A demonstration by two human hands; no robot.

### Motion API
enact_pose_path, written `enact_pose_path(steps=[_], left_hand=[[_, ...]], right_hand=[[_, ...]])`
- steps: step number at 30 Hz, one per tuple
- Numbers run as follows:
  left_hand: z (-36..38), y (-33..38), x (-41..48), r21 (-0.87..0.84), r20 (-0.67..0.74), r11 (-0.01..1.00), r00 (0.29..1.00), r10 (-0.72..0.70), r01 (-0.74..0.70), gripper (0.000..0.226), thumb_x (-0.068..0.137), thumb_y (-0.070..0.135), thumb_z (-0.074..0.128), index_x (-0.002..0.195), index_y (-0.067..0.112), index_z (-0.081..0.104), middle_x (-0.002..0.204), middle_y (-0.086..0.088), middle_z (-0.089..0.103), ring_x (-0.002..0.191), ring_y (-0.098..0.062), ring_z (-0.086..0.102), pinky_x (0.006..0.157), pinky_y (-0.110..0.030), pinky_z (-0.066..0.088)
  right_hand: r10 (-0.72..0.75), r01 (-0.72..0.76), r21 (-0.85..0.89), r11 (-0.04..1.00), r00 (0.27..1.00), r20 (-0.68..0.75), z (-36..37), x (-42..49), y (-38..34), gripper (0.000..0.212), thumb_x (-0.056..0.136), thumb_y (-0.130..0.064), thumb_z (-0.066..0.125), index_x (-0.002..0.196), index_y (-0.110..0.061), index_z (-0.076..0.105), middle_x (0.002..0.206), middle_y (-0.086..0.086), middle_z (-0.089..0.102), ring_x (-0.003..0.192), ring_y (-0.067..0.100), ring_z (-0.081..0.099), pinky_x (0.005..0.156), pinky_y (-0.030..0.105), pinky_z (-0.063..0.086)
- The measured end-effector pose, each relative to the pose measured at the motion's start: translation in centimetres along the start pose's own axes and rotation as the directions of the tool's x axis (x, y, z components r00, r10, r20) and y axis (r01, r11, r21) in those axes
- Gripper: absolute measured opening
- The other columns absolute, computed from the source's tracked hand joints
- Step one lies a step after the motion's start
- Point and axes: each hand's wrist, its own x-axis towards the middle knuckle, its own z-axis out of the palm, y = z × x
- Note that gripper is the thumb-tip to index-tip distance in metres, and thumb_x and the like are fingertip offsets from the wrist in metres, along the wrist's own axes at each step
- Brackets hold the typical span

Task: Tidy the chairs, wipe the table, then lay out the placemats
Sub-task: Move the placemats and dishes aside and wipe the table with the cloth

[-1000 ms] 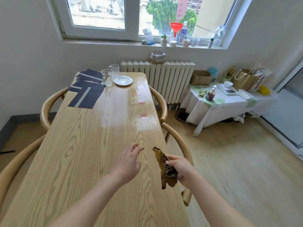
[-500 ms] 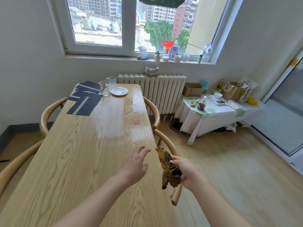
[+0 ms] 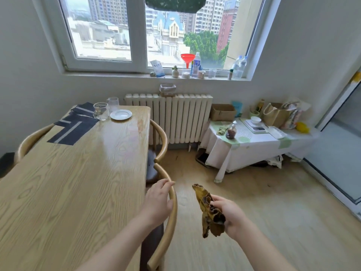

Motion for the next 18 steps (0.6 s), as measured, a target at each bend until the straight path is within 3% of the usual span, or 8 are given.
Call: enact_pose_path(steps=[4, 10, 15, 18], left_hand=[[1.9, 3.3, 1.7, 0.031, -0.040, 0.999, 0.999, -0.024, 0.025, 0.056, 0.090, 0.020, 0.057, 0.142, 0.025, 0.038, 0.149, 0.006, 0.033, 0.139, -0.013, 0.028, 0.117, -0.031, 0.023], [1.0, 3.7, 3.7, 0.065, -0.072, 0.993, 0.993, -0.090, 0.095, 0.053, 0.090, 0.020, 0.053, 0.141, 0.025, 0.039, 0.150, 0.006, 0.031, 0.139, -0.012, 0.027, 0.116, -0.035, 0.025], [0.4, 2.5, 5.9, 0.069, -0.112, 0.986, 0.983, -0.143, 0.151, 0.054, 0.091, 0.020, 0.053, 0.143, 0.024, 0.038, 0.150, 0.007, 0.030, 0.139, -0.012, 0.027, 0.117, -0.031, 0.024], [0.0, 1.7, 7.5, 0.057, -0.127, 0.983, 0.978, -0.168, 0.176, 0.054, 0.091, 0.020, 0.052, 0.142, 0.025, 0.038, 0.149, 0.008, 0.030, 0.138, -0.011, 0.028, 0.116, -0.030, 0.025]], right_hand=[[-0.012, 0.012, -0.006, 1.000, 1.000, 0.017, -3.4, 2.4, -2.1, 0.026, 0.097, -0.002, 0.045, 0.105, -0.017, 0.064, 0.097, 0.011, 0.065, 0.088, 0.029, 0.061, 0.063, 0.034, 0.049], [0.007, -0.004, -0.025, 1.000, 0.990, 0.139, -1.5, 4.6, -4.6, 0.026, 0.098, -0.005, 0.044, 0.102, -0.020, 0.066, 0.097, 0.013, 0.066, 0.092, 0.030, 0.061, 0.063, 0.035, 0.048], [-0.008, 0.020, -0.055, 0.998, 0.979, 0.205, -0.1, 6.8, -6.9, 0.030, 0.098, -0.003, 0.043, 0.089, -0.022, 0.065, 0.082, 0.009, 0.067, 0.078, 0.023, 0.063, 0.057, 0.032, 0.047], [-0.009, 0.031, -0.098, 0.995, 0.975, 0.223, 0.6, 8.0, -8.6, 0.029, 0.098, -0.004, 0.044, 0.093, -0.021, 0.067, 0.087, 0.010, 0.068, 0.084, 0.025, 0.063, 0.063, 0.034, 0.050]])
